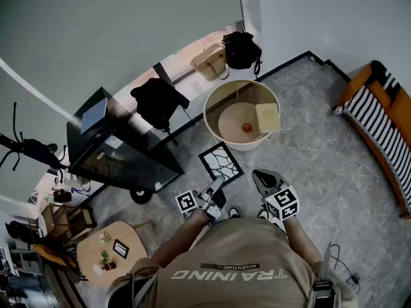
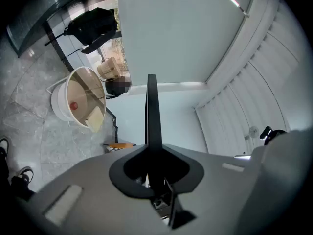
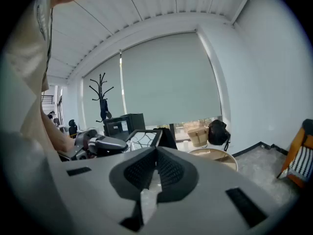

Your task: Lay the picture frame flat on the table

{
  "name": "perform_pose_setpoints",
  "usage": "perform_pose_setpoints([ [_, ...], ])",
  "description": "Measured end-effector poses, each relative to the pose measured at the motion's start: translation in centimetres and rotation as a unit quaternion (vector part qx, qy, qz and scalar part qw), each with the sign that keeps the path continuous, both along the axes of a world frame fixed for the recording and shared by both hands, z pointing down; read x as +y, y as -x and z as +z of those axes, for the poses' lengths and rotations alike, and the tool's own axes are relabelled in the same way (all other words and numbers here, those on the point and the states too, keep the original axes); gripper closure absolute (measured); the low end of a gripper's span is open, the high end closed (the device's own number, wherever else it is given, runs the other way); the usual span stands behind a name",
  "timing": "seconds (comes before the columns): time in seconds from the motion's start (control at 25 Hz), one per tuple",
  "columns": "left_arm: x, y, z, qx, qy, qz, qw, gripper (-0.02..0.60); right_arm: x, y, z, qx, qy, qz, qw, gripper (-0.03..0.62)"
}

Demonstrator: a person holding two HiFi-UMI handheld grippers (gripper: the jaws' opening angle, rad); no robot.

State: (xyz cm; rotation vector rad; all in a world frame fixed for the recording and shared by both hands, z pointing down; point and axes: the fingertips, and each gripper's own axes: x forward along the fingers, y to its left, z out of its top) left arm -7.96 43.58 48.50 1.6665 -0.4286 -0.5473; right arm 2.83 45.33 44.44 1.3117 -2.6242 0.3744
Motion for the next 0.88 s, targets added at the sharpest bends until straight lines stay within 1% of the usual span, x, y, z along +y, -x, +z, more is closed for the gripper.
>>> perform_pose_setpoints([
  [0.2, -0.5, 0.7, 1.0, -0.002, 0.001, 0.008, 1.0000, 0.538, -0.1, 0.7, 0.2, 0.008, -0.002, 0.001, 1.000, 0.588],
  [0.32, -0.7, 0.7, 1.4, 0.004, 0.001, 0.011, 0.9999, 0.538, -0.1, 0.9, 0.5, 0.012, 0.004, 0.003, 1.000, 0.588],
  [0.56, -2.0, 1.4, 1.7, 0.009, 0.001, 0.019, 0.9998, 0.538, -1.6, 1.2, 0.9, 0.020, -0.001, 0.025, 0.999, 0.586],
  [0.76, -3.0, 2.6, 2.7, 0.014, 0.015, 0.019, 0.9996, 0.538, -2.0, 1.7, 1.9, 0.033, 0.009, 0.040, 0.999, 0.586],
  [0.88, -3.2, 3.3, 3.5, 0.014, 0.027, 0.023, 0.9993, 0.538, -2.4, 0.7, 2.3, 0.040, 0.023, 0.057, 0.997, 0.586],
])
